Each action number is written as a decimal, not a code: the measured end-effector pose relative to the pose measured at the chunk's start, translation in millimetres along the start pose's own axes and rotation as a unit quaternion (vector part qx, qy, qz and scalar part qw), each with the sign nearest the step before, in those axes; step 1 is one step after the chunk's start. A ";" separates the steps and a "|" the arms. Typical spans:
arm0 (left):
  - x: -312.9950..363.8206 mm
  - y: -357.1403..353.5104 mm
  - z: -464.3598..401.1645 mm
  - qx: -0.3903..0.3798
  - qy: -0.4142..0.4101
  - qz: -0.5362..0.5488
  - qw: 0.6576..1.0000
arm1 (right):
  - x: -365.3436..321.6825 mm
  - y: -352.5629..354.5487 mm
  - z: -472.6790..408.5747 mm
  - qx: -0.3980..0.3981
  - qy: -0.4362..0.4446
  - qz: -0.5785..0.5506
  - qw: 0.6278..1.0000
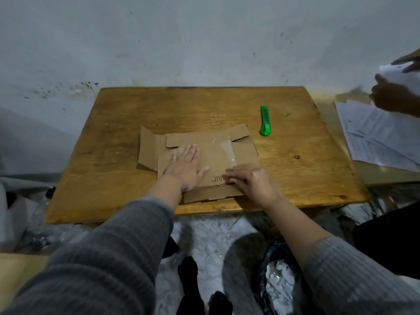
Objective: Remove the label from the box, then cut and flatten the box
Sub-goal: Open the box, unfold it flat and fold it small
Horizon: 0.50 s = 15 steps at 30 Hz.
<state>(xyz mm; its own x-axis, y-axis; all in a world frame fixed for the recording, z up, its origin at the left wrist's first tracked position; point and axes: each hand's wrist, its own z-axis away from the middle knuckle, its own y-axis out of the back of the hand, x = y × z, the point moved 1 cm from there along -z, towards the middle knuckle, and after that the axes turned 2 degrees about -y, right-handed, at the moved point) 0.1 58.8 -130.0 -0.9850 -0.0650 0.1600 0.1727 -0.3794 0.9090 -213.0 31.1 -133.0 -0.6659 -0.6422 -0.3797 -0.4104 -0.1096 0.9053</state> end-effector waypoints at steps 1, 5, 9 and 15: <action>0.1 -2.5 -0.1 0.003 0.001 -0.004 1.000 | 2.2 -0.9 0.2 0.006 -0.013 -0.008 1.000; 2.3 -8.9 -2.1 0.009 0.013 -0.004 1.000 | 9.0 -3.3 -4.7 -0.012 -0.079 0.031 0.996; 0.7 -14.1 -4.9 0.005 0.011 -0.016 1.000 | 15.9 -10.7 -2.9 -0.056 -0.142 0.065 0.986; -2.6 -18.2 -6.3 0.013 0.008 -0.026 1.000 | 20.5 -0.4 -5.2 0.114 -0.375 -0.177 0.903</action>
<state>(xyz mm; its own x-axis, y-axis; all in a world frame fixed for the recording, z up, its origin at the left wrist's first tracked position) -0.5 60.1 -149.4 -0.9925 -0.0599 0.1068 0.1213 -0.3583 0.9257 -223.2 14.0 -140.1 -0.6677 0.1063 -0.7368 -0.7405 0.0064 0.6720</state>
